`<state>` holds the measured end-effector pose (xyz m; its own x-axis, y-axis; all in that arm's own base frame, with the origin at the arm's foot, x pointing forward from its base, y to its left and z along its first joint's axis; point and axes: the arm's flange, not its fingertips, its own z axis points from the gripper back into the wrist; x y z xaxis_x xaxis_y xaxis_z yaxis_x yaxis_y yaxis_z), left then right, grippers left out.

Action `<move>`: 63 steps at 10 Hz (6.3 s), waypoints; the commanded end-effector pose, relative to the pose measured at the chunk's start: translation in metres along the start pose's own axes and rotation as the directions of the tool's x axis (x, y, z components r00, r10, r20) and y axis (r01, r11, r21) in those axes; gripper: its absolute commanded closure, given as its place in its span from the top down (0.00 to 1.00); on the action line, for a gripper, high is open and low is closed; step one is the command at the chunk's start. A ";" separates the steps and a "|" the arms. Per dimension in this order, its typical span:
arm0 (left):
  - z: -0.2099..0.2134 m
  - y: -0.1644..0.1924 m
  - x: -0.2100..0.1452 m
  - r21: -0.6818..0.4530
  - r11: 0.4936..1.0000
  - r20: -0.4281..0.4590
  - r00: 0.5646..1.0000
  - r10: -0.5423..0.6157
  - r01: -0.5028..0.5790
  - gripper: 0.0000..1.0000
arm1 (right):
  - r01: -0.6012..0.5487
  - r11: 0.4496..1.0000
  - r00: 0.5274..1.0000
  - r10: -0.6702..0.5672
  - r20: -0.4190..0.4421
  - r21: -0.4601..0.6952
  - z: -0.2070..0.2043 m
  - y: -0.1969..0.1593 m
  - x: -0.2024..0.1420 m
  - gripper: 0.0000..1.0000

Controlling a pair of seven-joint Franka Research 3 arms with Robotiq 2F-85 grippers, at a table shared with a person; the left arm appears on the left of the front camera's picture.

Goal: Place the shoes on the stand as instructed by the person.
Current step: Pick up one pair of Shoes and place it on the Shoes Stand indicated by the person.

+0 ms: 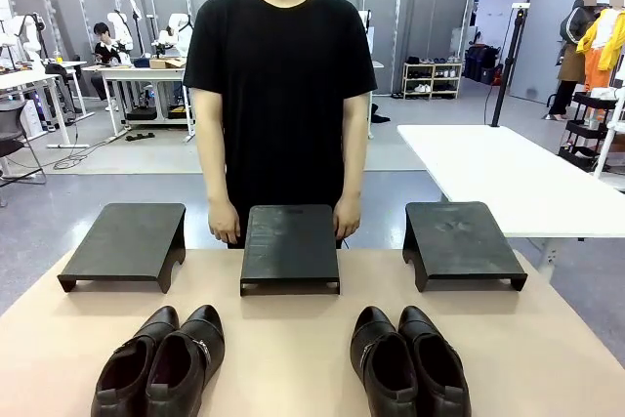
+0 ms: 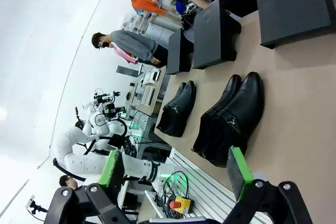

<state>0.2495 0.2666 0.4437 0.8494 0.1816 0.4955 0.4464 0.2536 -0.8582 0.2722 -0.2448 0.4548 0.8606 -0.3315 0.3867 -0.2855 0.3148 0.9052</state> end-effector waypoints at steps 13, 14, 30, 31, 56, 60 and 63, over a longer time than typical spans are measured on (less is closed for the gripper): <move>0.013 -0.005 -0.004 0.022 1.000 0.027 1.000 -0.003 0.002 1.00 | 0.005 1.000 1.000 -0.005 0.012 -0.025 0.009 0.000 -0.003 1.00; 0.013 -0.005 -0.004 0.022 1.000 0.027 1.000 -0.003 0.002 1.00 | 0.005 1.000 1.000 -0.005 0.012 -0.025 0.009 0.000 -0.003 1.00; 0.013 -0.005 -0.004 0.022 1.000 0.027 1.000 -0.003 0.002 1.00 | 0.005 1.000 1.000 -0.005 0.012 -0.025 0.009 0.000 -0.003 1.00; 0.013 -0.005 -0.004 0.022 1.000 0.027 1.000 -0.003 0.002 1.00 | 0.005 1.000 1.000 -0.005 0.012 -0.025 0.009 0.000 -0.003 1.00; 0.013 -0.005 -0.004 0.022 1.000 0.027 1.000 -0.003 0.002 1.00 | -0.265 0.511 0.865 -0.248 -0.436 -0.818 -0.410 0.028 -0.122 1.00; 0.013 -0.005 -0.004 0.022 1.000 0.027 1.000 -0.003 0.002 1.00 | -0.317 0.435 0.864 -0.235 -0.446 -0.843 -0.424 0.009 -0.142 1.00; 0.013 -0.005 -0.004 0.022 1.000 0.027 1.000 -0.003 0.002 1.00 | -0.373 0.366 0.848 -0.239 -0.474 -0.853 -0.430 -0.005 -0.155 0.86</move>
<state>0.2408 0.2763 0.4472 0.8424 0.2059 0.4979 0.4384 0.2754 -0.8556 0.3532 0.1929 0.3342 0.9959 0.0898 0.0091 -0.0903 0.9919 0.0891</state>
